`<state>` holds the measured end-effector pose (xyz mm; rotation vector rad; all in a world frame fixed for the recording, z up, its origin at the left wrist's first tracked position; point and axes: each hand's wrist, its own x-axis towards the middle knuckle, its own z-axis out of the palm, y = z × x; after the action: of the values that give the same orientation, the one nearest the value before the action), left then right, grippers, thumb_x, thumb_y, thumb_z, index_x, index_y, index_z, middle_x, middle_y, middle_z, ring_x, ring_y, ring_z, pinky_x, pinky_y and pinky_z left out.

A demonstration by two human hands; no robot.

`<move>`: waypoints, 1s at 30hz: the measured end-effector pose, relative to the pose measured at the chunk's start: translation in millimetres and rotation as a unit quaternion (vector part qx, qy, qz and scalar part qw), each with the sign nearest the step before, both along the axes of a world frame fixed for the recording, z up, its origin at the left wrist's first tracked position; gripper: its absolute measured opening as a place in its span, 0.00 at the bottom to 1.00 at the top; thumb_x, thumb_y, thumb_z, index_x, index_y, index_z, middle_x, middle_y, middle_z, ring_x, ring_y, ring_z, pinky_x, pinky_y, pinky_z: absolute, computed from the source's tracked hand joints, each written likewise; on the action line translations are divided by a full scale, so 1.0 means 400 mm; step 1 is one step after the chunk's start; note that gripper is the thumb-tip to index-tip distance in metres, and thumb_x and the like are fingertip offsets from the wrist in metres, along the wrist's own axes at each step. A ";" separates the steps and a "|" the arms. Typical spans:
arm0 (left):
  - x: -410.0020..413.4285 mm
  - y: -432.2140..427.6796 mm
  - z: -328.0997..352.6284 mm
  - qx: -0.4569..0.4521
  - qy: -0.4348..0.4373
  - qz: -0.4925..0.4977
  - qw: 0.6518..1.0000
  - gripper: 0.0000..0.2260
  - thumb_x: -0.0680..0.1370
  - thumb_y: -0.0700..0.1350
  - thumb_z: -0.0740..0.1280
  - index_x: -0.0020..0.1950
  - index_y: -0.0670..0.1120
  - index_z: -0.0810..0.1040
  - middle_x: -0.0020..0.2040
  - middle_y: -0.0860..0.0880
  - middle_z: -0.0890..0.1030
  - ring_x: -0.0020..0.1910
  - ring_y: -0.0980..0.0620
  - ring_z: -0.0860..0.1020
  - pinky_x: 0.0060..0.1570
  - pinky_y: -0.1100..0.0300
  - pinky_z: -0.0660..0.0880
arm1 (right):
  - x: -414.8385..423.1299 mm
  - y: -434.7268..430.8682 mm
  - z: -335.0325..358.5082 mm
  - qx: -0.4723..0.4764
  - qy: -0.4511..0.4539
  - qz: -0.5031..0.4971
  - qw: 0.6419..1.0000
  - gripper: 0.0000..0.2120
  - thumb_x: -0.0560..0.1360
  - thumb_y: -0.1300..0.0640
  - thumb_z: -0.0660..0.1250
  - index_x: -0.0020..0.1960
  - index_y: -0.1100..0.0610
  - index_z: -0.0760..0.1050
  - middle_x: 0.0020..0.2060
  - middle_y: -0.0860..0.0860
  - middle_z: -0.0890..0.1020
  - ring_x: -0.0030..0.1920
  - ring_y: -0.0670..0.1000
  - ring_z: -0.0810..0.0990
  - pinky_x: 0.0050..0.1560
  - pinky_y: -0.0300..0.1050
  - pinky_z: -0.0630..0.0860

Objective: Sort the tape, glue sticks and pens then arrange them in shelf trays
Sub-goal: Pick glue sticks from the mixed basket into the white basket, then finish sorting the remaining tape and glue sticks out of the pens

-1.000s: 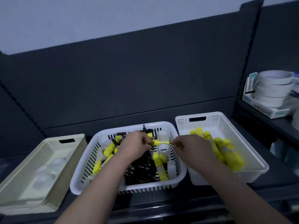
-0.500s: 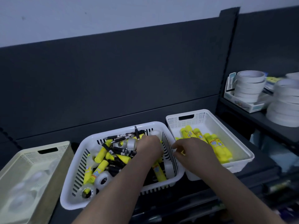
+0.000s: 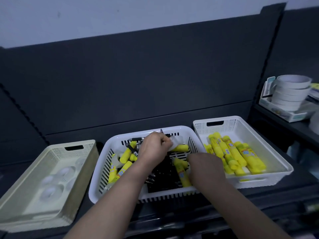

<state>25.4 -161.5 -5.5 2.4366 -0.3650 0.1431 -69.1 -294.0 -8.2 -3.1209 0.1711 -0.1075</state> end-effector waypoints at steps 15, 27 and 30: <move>-0.020 0.559 0.029 0.043 -0.036 0.190 0.980 0.07 0.75 0.48 0.68 0.38 0.50 0.77 0.40 0.52 0.81 0.43 0.49 0.79 0.38 0.59 0.70 | 0.122 0.445 0.040 0.160 -0.135 0.173 0.962 0.15 0.73 0.57 0.61 0.57 0.50 0.79 0.52 0.48 0.81 0.56 0.52 0.77 0.50 0.44 0.71; 0.108 0.894 -0.095 0.188 0.028 0.158 0.969 0.07 0.76 0.40 0.61 0.46 0.46 0.79 0.50 0.47 0.81 0.48 0.46 0.78 0.40 0.57 0.71 | 0.245 0.795 -0.046 0.163 -0.091 0.166 0.968 0.17 0.76 0.51 0.59 0.63 0.41 0.75 0.58 0.43 0.80 0.59 0.49 0.77 0.53 0.42 0.72; 0.119 0.906 -0.091 0.159 0.016 0.133 0.978 0.13 0.78 0.39 0.61 0.59 0.49 0.79 0.58 0.50 0.78 0.55 0.48 0.77 0.49 0.57 0.73 | 0.272 0.836 -0.059 0.144 -0.060 0.168 0.973 0.18 0.75 0.53 0.59 0.63 0.42 0.75 0.59 0.43 0.80 0.61 0.49 0.76 0.55 0.42 0.72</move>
<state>72.8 201.1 -42.1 2.7949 -0.0460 0.1718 39.7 40.5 -31.6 -2.7928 -0.3134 -0.2412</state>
